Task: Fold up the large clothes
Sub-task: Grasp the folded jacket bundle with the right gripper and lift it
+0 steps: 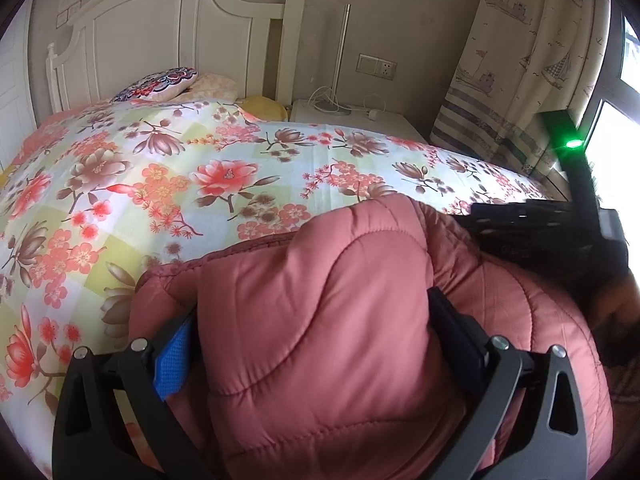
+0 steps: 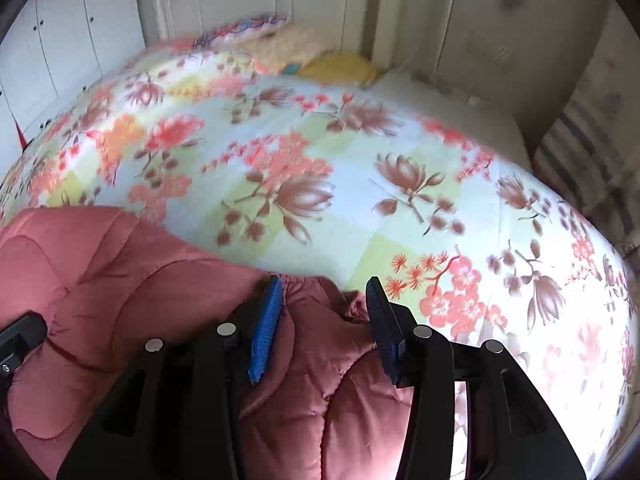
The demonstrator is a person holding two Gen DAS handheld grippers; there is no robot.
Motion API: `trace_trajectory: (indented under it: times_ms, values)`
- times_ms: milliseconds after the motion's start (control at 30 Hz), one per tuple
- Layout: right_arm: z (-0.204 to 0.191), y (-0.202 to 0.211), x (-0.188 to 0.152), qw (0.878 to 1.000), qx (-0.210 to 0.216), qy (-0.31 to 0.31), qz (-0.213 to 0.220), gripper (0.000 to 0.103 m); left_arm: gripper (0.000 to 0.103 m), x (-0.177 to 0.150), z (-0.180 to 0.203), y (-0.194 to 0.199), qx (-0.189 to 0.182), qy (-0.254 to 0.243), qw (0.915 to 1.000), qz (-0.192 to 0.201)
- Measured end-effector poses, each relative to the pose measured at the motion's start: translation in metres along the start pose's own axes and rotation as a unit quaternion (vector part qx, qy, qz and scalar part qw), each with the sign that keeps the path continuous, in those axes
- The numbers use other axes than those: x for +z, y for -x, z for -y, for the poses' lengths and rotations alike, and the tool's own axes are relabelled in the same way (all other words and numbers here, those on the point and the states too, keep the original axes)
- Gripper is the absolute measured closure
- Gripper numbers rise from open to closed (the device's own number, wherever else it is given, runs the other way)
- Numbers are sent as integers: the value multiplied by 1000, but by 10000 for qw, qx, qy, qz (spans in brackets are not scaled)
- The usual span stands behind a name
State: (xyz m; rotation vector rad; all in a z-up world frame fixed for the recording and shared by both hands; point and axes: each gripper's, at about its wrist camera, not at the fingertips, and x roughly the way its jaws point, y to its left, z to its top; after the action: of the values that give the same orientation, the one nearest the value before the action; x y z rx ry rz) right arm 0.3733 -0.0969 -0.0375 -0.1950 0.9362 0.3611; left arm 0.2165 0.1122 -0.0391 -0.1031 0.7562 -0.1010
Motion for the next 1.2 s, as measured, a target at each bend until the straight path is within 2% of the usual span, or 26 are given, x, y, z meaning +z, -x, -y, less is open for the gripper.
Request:
trace_trajectory:
  times_ms: [67, 200, 267, 333, 433, 500, 533, 567, 600, 667, 733, 800, 867, 933, 967, 1000, 1067, 1100, 1167, 1200]
  values:
    - [2, 24, -5, 9997, -19, -158, 167, 59, 2, 0, 0, -1, -5, 5, 10000, -4]
    - [-15, 111, -39, 9937, 166, -6, 1110, 57, 2, 0, 0, 0, 0, 2, 10000, 2]
    - [-29, 140, -61, 9902, 269, 153, 1362, 52, 2, 0, 1, -1, 11, -4, 10000, 6]
    - [-46, 165, -86, 9868, 280, 314, 1564, 41, 2, 0, 0, -1, 17, -11, 10000, 15]
    - [-71, 187, -121, 9824, 244, 495, 1785, 41, 2, 0, -1, -2, 13, -10, 10000, 11]
    - [-87, 187, -140, 9811, 278, 581, 1823, 41, 2, 0, -1, -2, 18, -8, 10000, 3]
    - [-102, 171, -151, 9858, 236, 785, 1466, 41, 2, 0, -1, 0, 13, -18, 10000, 12]
    - [-112, 155, -159, 9870, 15, 1002, 1255, 40, 2, 0, 1, -1, 67, -46, 10000, 8]
    - [-122, 144, -168, 9813, -394, 1245, 1417, 40, 2, 0, 2, 1, 113, -69, 9999, -9]
    - [-123, 138, -169, 9823, -458, 1118, 1429, 39, 2, 2, 5, 5, 301, -136, 9993, -164]
    - [-124, 140, -165, 9832, -497, 1135, 1341, 39, 2, 4, 9, 23, 609, -123, 9980, -119]
    - [-123, 140, -167, 9827, -527, 1157, 1348, 39, 2, 3, 16, 56, 769, -83, 9967, 255]
    - [-120, 140, -169, 9833, -484, 1075, 1388, 39, 2, 0, 25, 88, 591, -146, 9957, 695]
    - [-118, 140, -169, 9835, -453, 1038, 1413, 39, 2, -6, 31, 103, 464, -193, 9944, 929]
    - [-118, 139, -168, 9837, -454, 1027, 1403, 39, 2, -10, 33, 101, 455, -206, 9946, 907]
    - [-118, 139, -167, 9837, -460, 1033, 1399, 39, 2, -15, 35, 89, 539, -314, 9955, 714]
    - [-120, 139, -168, 9836, -469, 1021, 1408, 39, 2, -26, 35, 48, 833, -560, 9948, 143]
    - [-120, 140, -169, 9838, -465, 1000, 1417, 39, 2, -33, 28, 33, 520, -466, 9975, 92]
    - [-123, 142, -170, 9834, -494, 1011, 1426, 39, 2, -34, -1, 27, -172, 200, 9996, -30]
    - [-125, 143, -171, 9826, -527, 1068, 1424, 39, 2, -34, -6, 28, -268, 292, 9992, -92]
